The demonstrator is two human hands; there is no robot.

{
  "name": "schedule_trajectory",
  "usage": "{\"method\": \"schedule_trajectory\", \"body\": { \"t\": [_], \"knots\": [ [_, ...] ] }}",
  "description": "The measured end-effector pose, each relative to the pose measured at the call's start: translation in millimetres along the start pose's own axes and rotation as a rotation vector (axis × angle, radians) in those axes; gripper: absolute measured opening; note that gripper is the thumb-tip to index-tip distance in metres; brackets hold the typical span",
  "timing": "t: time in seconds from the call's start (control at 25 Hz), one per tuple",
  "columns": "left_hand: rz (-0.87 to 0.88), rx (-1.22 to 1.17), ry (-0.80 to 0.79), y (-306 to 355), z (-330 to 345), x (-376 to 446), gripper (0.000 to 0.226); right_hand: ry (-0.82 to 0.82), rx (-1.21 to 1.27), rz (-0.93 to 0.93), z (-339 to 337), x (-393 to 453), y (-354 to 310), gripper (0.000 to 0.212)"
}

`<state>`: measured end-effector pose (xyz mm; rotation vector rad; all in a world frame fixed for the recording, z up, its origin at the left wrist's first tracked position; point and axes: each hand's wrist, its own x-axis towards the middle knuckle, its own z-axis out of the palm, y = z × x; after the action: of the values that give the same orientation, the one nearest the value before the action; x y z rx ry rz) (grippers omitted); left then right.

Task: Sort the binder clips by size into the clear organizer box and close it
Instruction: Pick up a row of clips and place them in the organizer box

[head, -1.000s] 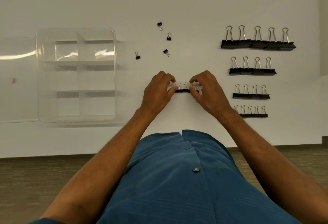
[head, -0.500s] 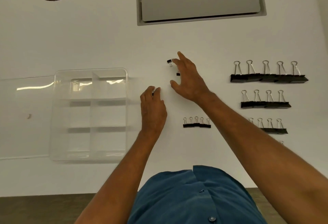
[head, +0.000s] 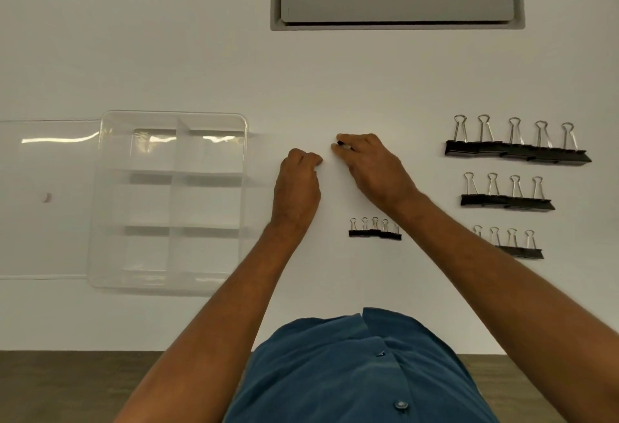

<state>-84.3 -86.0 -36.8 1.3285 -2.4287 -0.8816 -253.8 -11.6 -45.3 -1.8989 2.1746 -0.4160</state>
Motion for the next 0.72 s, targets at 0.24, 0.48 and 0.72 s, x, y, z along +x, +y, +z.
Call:
{"method": "schedule_trajectory", "body": {
  "t": [0.24, 0.48, 0.72],
  "knots": [
    [0.022, 0.000, -0.066, 6, -1, -4, 0.019, 0.039, 0.083, 0.132, -10, -20, 8, 0.022],
    [-0.016, 0.108, -0.153, 14, -6, -9, 0.009, -0.075, 0.442, 0.526, -29, -16, 16, 0.013],
    [-0.108, 0.039, -0.207, 19, -6, -15, 0.004, -0.148, 0.257, 0.443, -35, -27, 8, 0.013]
  ]
}}
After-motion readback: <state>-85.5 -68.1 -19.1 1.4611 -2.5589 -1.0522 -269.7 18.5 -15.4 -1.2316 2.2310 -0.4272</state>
